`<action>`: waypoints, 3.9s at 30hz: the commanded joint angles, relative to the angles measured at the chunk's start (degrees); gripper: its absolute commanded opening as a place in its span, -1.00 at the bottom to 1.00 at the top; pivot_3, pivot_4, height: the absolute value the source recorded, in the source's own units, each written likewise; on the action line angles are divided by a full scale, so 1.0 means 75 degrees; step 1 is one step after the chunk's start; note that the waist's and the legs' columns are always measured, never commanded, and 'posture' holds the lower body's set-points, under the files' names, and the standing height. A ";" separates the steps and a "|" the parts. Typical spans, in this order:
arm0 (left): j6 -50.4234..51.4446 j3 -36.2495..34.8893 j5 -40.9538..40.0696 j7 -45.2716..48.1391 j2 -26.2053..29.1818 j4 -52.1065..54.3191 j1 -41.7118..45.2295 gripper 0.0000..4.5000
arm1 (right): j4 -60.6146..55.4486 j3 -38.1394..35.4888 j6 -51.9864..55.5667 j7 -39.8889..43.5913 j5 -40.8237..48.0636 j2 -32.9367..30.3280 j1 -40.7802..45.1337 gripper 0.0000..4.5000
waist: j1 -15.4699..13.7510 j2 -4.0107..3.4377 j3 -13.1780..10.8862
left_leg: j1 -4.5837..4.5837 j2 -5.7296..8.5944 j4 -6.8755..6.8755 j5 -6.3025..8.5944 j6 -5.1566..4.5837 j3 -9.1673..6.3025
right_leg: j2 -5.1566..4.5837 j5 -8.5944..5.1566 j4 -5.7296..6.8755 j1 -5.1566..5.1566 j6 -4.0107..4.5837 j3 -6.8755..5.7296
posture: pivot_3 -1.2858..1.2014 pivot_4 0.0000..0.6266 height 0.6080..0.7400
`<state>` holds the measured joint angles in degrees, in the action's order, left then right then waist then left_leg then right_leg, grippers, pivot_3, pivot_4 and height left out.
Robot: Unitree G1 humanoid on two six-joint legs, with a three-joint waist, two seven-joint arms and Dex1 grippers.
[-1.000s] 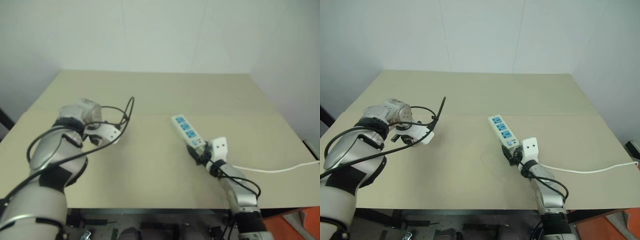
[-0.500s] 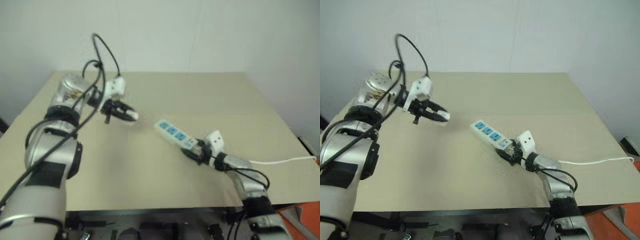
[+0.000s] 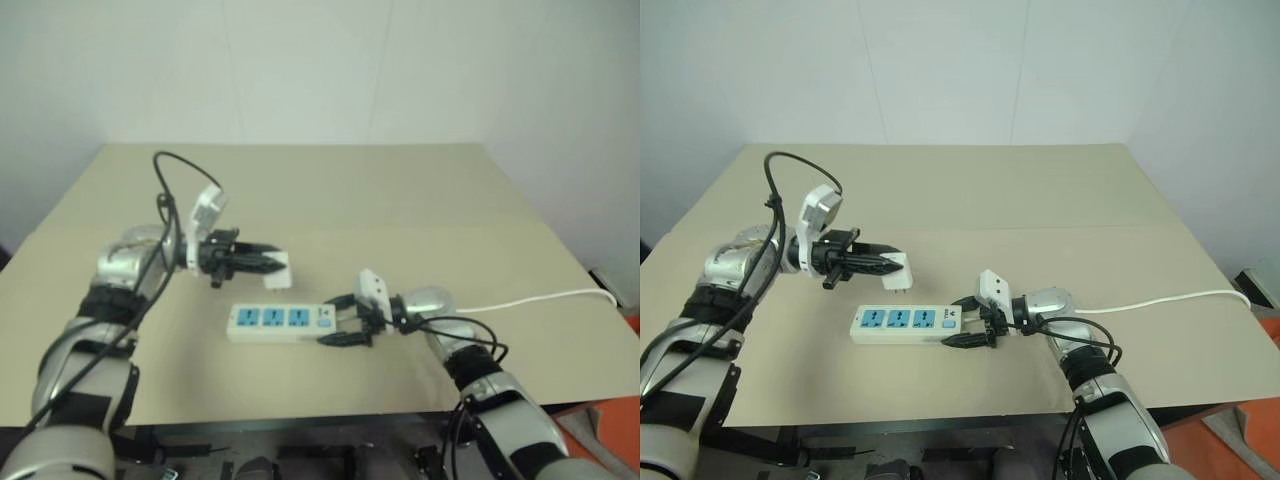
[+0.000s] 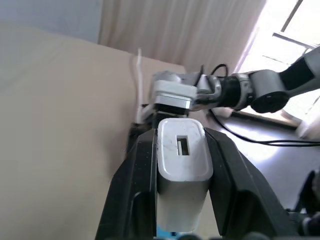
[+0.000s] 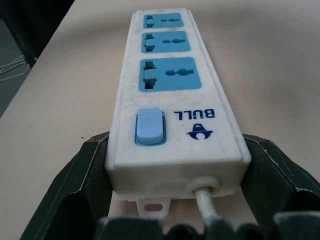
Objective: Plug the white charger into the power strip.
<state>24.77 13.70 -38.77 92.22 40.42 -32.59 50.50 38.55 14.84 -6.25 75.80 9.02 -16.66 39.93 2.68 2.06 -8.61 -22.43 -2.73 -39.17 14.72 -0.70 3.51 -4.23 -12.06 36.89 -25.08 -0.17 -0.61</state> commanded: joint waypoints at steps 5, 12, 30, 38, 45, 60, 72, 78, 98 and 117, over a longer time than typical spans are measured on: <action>-0.0281 0.0252 -0.0253 0.0037 0.0030 0.0417 -0.0313 -0.54 | 0.0932 -0.0055 -0.0425 0.0002 -0.0312 0.0146 0.0411 0.51 | -0.0010 0.0000 0.0000 | 0.0021 0.0000 0.0000 -0.0002 0.0004 0.0024 | 0.0003 -0.0001 -0.0011 0.0007 0.0003 0.0007 | 0.03 -0.52 1.00; -0.1013 0.0657 0.0152 0.0037 -0.0187 -0.0032 -0.0373 -0.54 | 0.1444 -0.0045 -0.0488 0.0172 -0.0416 0.0021 0.0533 0.51 | -0.0045 -0.0001 0.0001 | 0.0040 0.0001 0.0000 -0.0006 0.0010 0.0034 | 0.0002 -0.0003 -0.0001 0.0021 0.0008 0.0009 | 0.03 -0.52 1.00; -0.1888 0.1077 0.0954 0.0037 -0.1121 -0.1585 0.0283 -0.54 | 0.1591 -0.0010 -0.0584 -0.0044 -0.0585 0.0029 0.0441 0.51 | -0.0055 0.0000 0.0001 | 0.0100 0.0003 0.0001 -0.0005 0.0010 0.0029 | 0.0001 -0.0005 -0.0014 0.0092 0.0008 -0.0001 | 0.03 -0.52 1.00; -0.2328 0.0946 0.1249 0.0037 -0.1383 -0.2306 0.0470 -0.54 | 0.1627 -0.0059 -0.0591 -0.0210 -0.0641 0.0038 0.0494 0.51 | -0.0054 0.0000 0.0001 | 0.0119 0.0003 0.0001 -0.0005 0.0010 0.0028 | -0.0001 -0.0006 -0.0014 0.0108 0.0006 -0.0001 | 0.03 -0.52 1.00; -0.2669 0.1046 0.1326 0.0037 -0.1296 -0.2171 0.0279 -0.54 | 0.1651 -0.0076 -0.0650 -0.0297 -0.0687 -0.0005 0.0460 0.51 | -0.0053 0.0000 0.0001 | 0.0131 0.0003 0.0001 -0.0005 0.0010 0.0027 | -0.0001 -0.0018 -0.0011 0.0117 -0.0013 0.0000 | 0.03 -0.52 1.00; -0.2863 0.0171 0.1721 0.0037 -0.1357 -0.1504 -0.1040 -0.54 | 0.1664 -0.0119 -0.0809 -0.0365 -0.0738 -0.0099 0.0373 0.51 | -0.0040 0.0000 0.0001 | 0.0132 0.0001 0.0017 -0.0004 0.0010 0.0027 | -0.0002 -0.0017 -0.0020 0.0114 -0.0005 0.0001 | 0.03 -0.52 1.00; -0.3666 -0.0075 0.2753 0.0018 -0.1684 -0.1955 -0.1063 -0.54 | 0.1663 -0.0115 -0.0830 -0.0533 -0.0799 -0.0134 0.0321 0.51 | -0.0061 -0.0007 0.0038 | 0.0165 0.0001 0.0021 -0.0004 0.0010 0.0029 | -0.0004 -0.0030 -0.0018 0.0142 -0.0018 0.0002 | 0.03 -0.52 1.00; -0.3610 -0.0268 0.2845 -0.0034 -0.1719 -0.2013 -0.1240 -0.54 | 0.1759 -0.0104 -0.0865 -0.0636 -0.0852 -0.0099 0.0355 0.51 | -0.0068 -0.0012 0.0056 | 0.0170 0.0001 0.0021 -0.0004 0.0010 0.0029 | -0.0004 -0.0037 -0.0016 0.0145 -0.0029 0.0002 | 0.03 -0.52 1.00; -0.3186 -0.1196 0.2383 0.0037 -0.1453 -0.2022 -0.0678 0.99 | 0.1907 -0.0089 -0.0893 -0.0739 -0.0924 -0.0151 0.0440 0.51 | -0.0071 -0.0049 0.0097 | 0.0166 0.0001 0.0027 -0.0005 0.0010 0.0027 | -0.0002 -0.0045 -0.0019 0.0137 -0.0038 0.0003 | 0.03 -0.52 1.00; -0.2001 -0.2213 0.1242 0.0037 0.0160 -0.0921 -0.1084 1.00 | -0.0250 -0.0887 -0.0513 0.0931 -0.0036 -0.2080 -0.0020 0.99 | -0.0244 -0.0048 0.0051 | 0.0032 -0.0001 0.0040 0.0018 -0.0023 0.0025 | -0.0009 -0.0020 -0.0115 0.0064 -0.0001 -0.0028 | 0.03 -0.52 1.00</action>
<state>8.96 -1.03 -27.88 92.18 40.29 -42.22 42.52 42.03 10.19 -11.59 81.23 6.09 -30.56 40.32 0.86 1.69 -8.23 -22.28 -2.74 -38.88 14.87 -0.89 3.70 -4.31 -12.22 36.00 -24.67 -0.20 -0.83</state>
